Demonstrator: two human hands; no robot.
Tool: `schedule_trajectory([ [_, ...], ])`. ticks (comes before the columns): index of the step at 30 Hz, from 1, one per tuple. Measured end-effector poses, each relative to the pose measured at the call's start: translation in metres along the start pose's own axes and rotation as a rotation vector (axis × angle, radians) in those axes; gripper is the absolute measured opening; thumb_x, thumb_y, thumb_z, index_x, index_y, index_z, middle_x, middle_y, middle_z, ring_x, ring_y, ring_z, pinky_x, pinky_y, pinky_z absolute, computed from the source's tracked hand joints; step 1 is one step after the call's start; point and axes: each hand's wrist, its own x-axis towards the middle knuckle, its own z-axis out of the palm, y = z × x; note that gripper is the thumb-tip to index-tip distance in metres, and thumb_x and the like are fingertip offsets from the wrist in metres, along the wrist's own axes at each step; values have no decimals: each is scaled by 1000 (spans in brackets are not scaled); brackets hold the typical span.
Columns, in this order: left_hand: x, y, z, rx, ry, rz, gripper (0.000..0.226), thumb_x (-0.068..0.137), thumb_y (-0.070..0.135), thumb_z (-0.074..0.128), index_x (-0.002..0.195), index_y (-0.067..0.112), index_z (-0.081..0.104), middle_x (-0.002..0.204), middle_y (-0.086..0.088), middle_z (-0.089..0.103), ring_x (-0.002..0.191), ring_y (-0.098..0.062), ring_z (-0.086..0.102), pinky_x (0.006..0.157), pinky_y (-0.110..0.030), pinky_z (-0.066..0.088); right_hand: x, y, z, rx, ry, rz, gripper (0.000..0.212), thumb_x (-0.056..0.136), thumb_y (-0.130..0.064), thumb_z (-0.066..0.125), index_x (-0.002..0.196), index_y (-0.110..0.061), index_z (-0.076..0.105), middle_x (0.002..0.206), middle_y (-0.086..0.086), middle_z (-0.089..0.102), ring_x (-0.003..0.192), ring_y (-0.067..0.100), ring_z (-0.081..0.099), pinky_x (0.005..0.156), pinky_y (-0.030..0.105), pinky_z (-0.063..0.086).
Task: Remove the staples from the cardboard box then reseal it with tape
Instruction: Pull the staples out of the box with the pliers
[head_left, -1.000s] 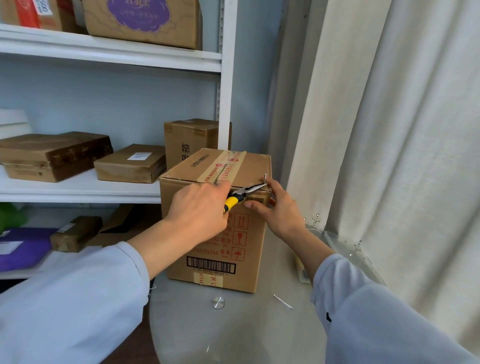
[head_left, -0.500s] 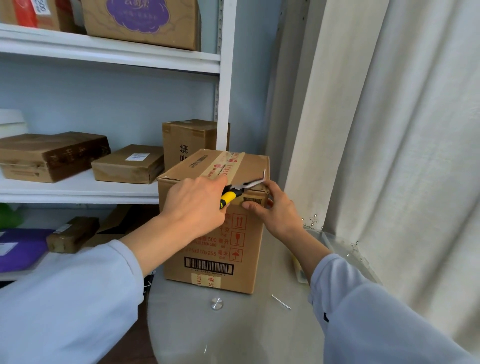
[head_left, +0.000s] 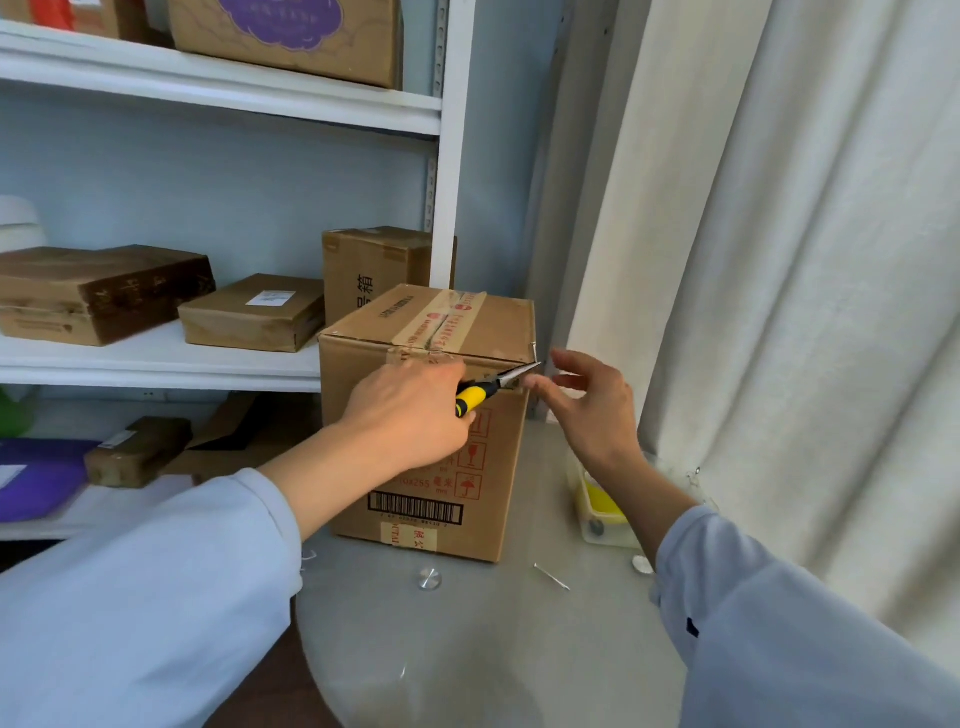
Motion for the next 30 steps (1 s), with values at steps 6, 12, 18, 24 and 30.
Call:
schedule_trajectory([
  [6, -12, 13, 22, -46, -63, -6, 28, 91, 47, 51, 109, 26, 51, 94, -1, 61, 84, -24, 60, 72, -37, 53, -13, 9, -7, -53, 34, 41, 13, 85, -20, 67, 96, -20, 76, 84, 0, 74, 81, 17, 68, 82, 38, 56],
  [12, -11, 23, 61, -139, -356, -82, 23, 89, 42, 54, 99, 21, 54, 94, -2, 59, 86, -24, 58, 68, -30, 47, -30, 39, -2, -246, -102, 283, 15, 85, -28, 65, 96, -24, 73, 92, 3, 73, 95, 24, 65, 83, 34, 52],
  [18, -9, 29, 102, -163, -563, -111, 21, 87, 35, 55, 87, 14, 54, 76, -2, 54, 72, -21, 54, 58, -25, 39, -49, 75, 14, -387, -265, 449, 17, 86, -32, 64, 99, -24, 70, 99, 2, 67, 100, 23, 61, 72, 27, 42],
  [24, -11, 32, 136, -142, -633, -107, 19, 87, 31, 54, 84, 12, 52, 87, -7, 56, 80, -26, 55, 60, -26, 37, -65, 108, 24, -415, -390, 559, 11, 81, -29, 69, 72, -24, 63, 92, 8, 69, 94, 29, 64, 73, 28, 45],
  [30, -18, 40, 160, -137, -689, -127, 25, 90, 32, 54, 103, 11, 57, 100, -8, 56, 88, -26, 54, 67, -27, 39, -80, 126, 38, -475, -401, 608, 22, 81, -30, 68, 101, -22, 70, 109, 6, 66, 105, 29, 62, 80, 28, 45],
])
